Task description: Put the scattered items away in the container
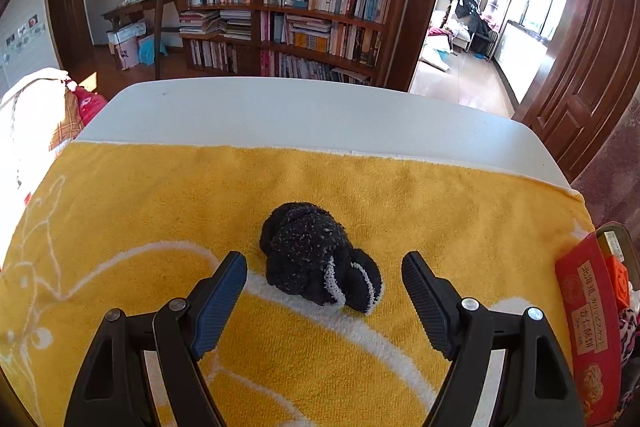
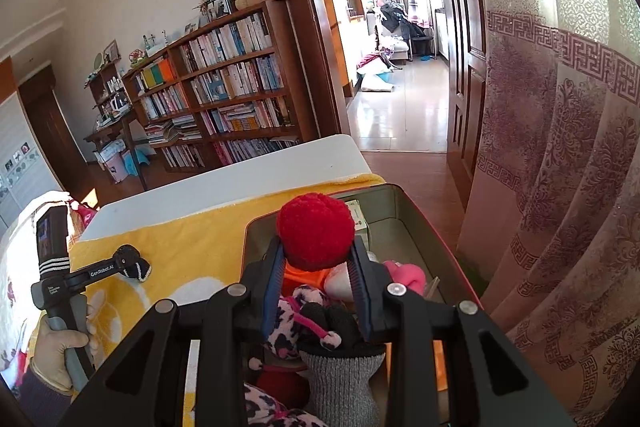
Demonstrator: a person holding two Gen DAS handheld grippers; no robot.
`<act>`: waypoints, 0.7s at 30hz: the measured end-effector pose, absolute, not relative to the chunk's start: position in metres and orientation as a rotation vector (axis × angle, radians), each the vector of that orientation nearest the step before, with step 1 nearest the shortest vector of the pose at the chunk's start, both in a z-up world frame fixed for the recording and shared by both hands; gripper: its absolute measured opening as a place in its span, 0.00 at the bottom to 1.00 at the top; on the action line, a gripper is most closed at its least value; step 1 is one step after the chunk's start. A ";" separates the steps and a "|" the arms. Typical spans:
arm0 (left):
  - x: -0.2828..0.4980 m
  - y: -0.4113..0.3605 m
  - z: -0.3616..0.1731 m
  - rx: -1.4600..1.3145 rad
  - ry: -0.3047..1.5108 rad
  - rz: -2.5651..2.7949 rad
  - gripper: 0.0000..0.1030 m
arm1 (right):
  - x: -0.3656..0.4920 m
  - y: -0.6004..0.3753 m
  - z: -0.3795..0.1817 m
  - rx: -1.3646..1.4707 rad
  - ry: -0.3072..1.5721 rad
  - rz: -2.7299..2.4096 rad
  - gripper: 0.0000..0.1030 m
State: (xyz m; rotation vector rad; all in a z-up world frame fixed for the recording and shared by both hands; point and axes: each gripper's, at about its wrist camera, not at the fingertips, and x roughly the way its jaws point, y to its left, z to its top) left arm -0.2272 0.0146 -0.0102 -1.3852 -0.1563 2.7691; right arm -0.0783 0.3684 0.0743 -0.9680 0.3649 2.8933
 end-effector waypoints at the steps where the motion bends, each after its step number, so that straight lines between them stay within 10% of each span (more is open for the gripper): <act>1: -0.231 0.015 -0.014 -1.394 -0.153 2.766 0.79 | -0.079 0.368 0.074 -0.971 0.365 2.890 0.33; 9: -0.261 0.010 -0.037 -1.439 -0.173 2.725 0.77 | -0.088 0.368 0.070 -0.975 0.379 2.875 0.33; 12: -0.262 0.012 -0.034 -1.438 -0.160 2.712 0.52 | -0.085 0.371 0.066 -0.972 0.385 2.872 0.33; 21: -0.228 0.057 0.021 -1.240 -0.159 2.657 0.52 | -0.074 0.398 0.066 -0.927 0.456 2.834 0.33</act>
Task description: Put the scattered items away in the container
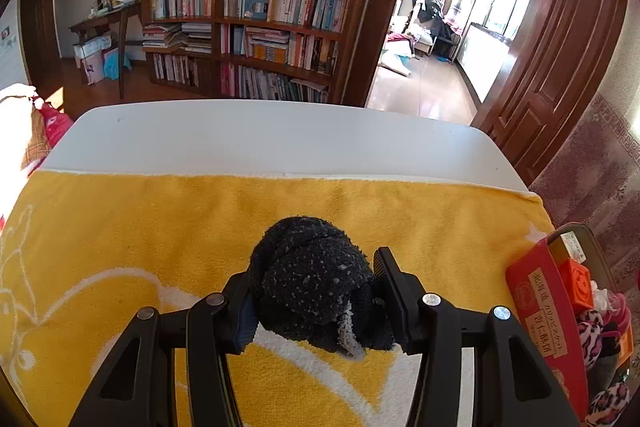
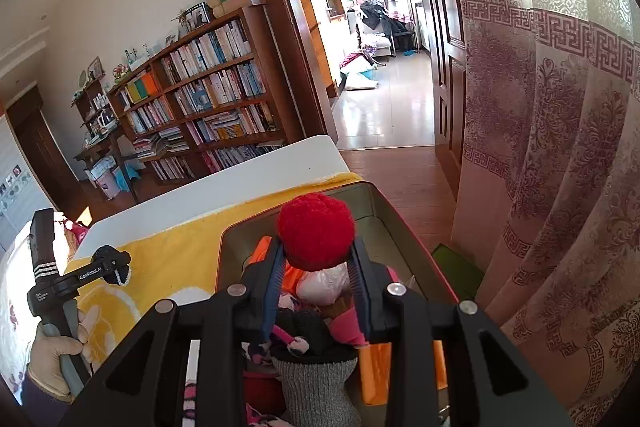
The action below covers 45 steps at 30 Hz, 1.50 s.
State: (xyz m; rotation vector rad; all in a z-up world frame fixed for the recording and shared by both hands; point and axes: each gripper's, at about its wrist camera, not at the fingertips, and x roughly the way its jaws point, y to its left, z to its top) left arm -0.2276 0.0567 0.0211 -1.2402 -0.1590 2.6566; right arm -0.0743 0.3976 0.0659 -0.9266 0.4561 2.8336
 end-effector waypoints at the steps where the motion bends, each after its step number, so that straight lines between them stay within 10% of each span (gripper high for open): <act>1: -0.223 0.068 0.028 -1.215 -0.144 2.641 0.52 | -0.073 0.402 0.067 -0.917 0.462 2.828 0.33; 22: -0.155 0.276 0.060 -1.075 0.097 2.211 0.52 | -0.110 0.454 0.056 -1.072 0.563 2.817 0.33; 26: -0.156 0.284 0.048 -1.127 0.081 2.154 0.84 | -0.123 0.457 0.048 -1.174 0.638 2.835 0.36; 45: -0.138 0.246 0.081 -1.053 -0.016 2.219 0.85 | -0.084 0.460 0.062 -1.103 0.734 2.839 0.59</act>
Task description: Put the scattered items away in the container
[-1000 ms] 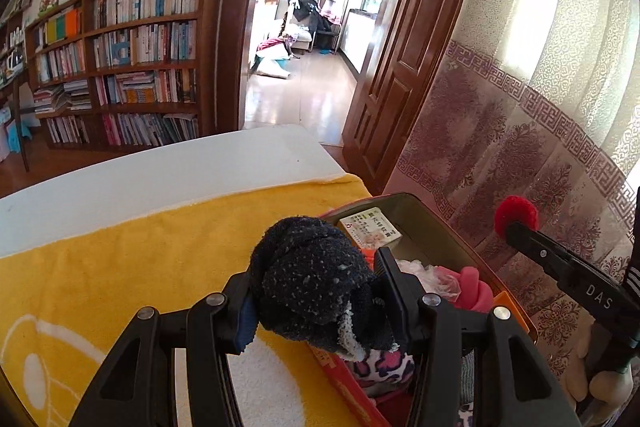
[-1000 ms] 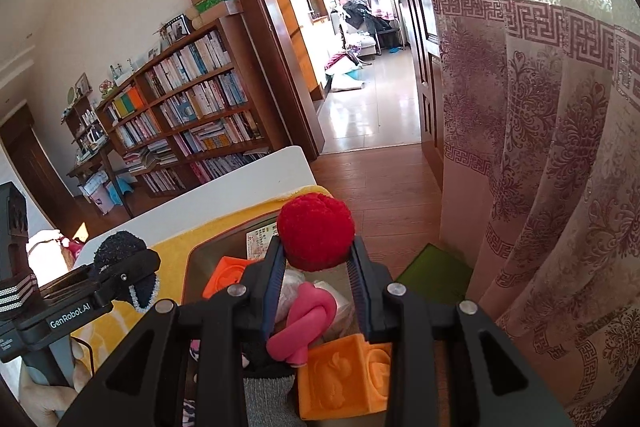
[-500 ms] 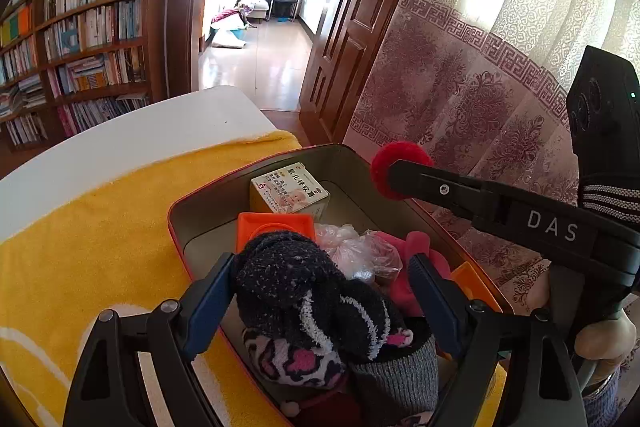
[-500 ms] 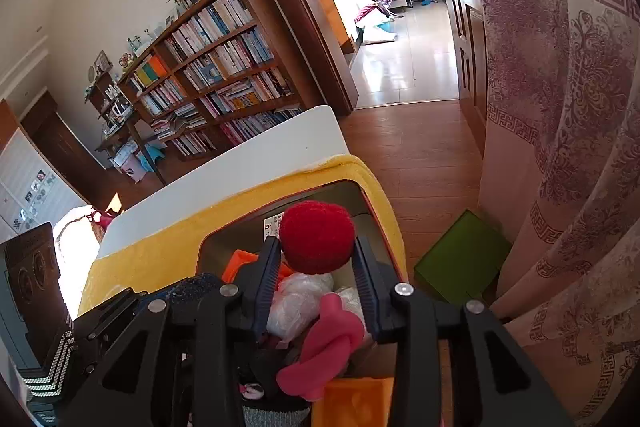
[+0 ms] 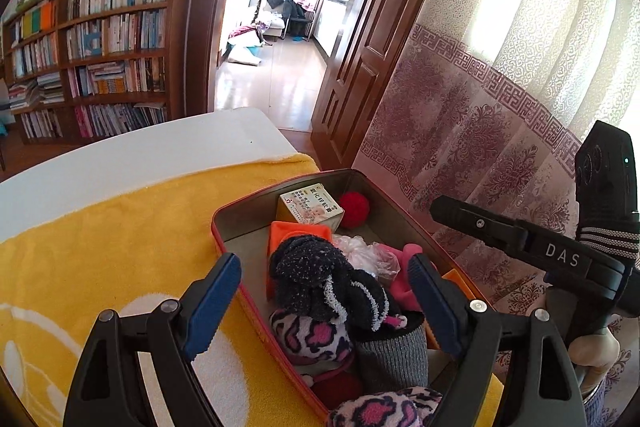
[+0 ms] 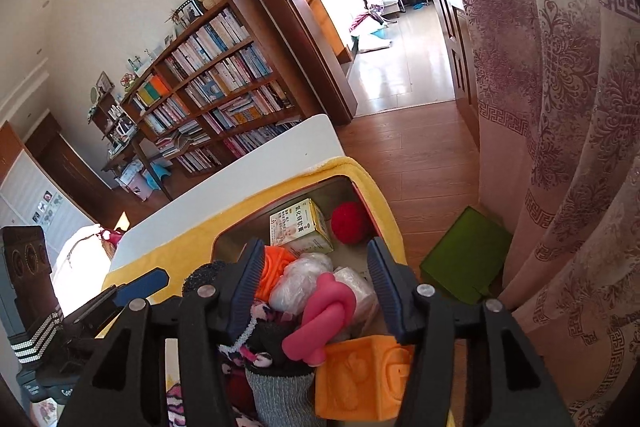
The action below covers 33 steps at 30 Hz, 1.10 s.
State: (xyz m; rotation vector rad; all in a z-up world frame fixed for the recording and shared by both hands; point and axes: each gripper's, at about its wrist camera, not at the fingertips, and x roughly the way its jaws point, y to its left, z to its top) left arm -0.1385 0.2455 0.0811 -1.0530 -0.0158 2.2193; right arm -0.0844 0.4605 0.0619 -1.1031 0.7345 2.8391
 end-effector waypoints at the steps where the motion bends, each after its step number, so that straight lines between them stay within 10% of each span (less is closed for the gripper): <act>1: -0.136 0.242 0.083 -1.049 -0.024 2.224 0.85 | -0.080 0.459 0.065 -1.092 0.719 2.843 0.62; 6: -0.117 0.228 0.098 -1.013 -0.038 2.276 1.00 | -0.053 0.449 0.079 -1.057 0.625 2.864 0.71; 33: 0.026 0.198 0.147 -0.790 0.088 2.753 1.00 | 0.079 0.388 0.073 -1.100 0.278 2.931 0.81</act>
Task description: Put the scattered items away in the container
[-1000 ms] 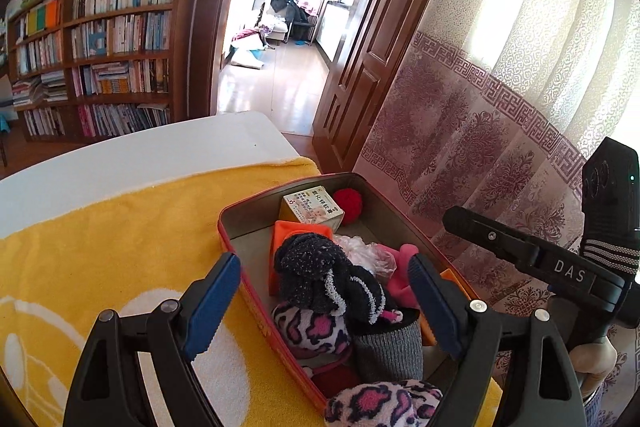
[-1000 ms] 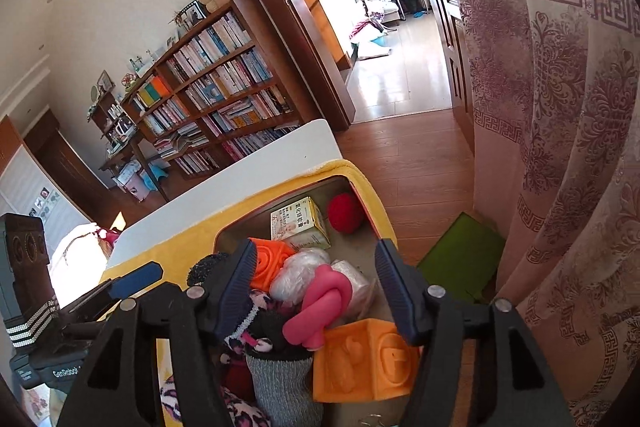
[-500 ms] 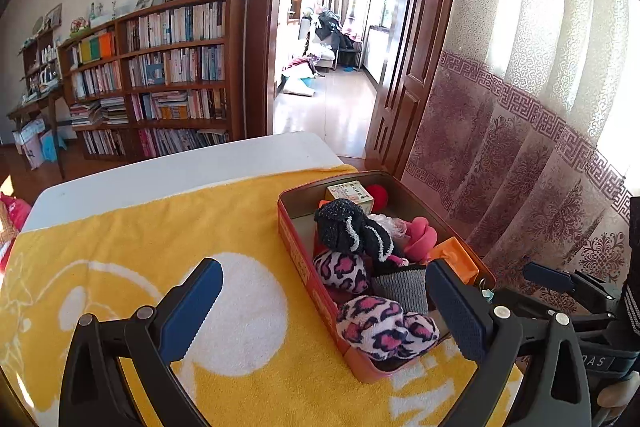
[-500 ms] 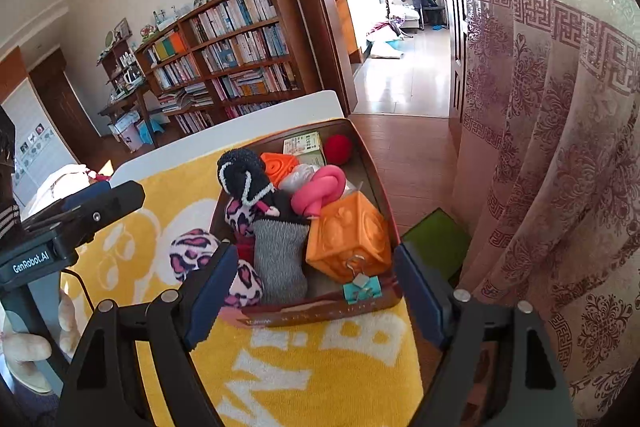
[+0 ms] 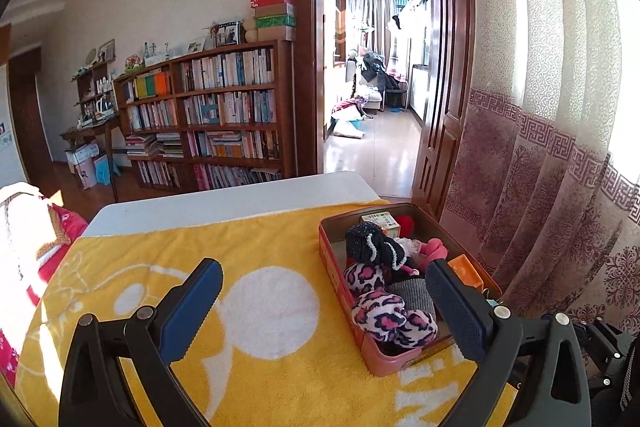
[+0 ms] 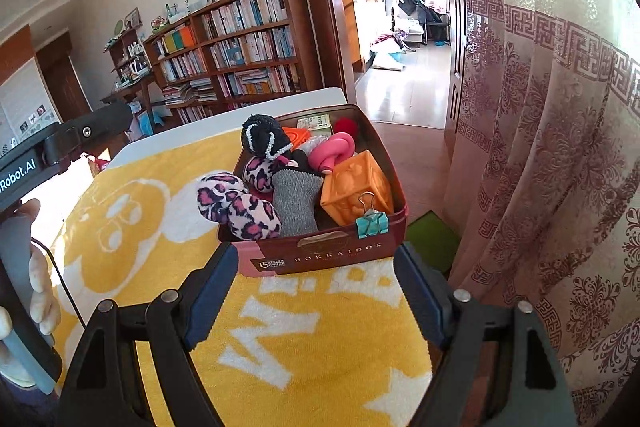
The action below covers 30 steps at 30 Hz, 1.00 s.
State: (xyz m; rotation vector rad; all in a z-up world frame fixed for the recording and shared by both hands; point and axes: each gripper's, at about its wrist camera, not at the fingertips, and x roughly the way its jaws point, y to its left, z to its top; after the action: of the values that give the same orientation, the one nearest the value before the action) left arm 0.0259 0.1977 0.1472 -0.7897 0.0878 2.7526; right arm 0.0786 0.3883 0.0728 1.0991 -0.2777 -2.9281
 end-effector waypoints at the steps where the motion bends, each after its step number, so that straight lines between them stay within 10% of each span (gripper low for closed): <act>1: 0.026 0.197 0.146 -0.809 0.077 2.742 1.00 | 0.081 0.387 0.076 1.078 -0.278 -2.934 0.81; 14: 0.031 0.198 0.136 -0.877 0.098 2.755 1.00 | 0.093 0.379 0.107 0.870 -0.311 -3.055 0.99; 30: 0.022 0.213 0.115 -0.961 0.164 2.698 1.00 | 0.083 0.388 0.090 0.950 -0.339 -3.064 0.99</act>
State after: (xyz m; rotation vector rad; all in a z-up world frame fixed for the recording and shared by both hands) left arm 0.0221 0.2128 0.1147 -0.9615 0.1638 2.6977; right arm 0.0827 0.3883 0.0903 0.9499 -0.3388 -3.0637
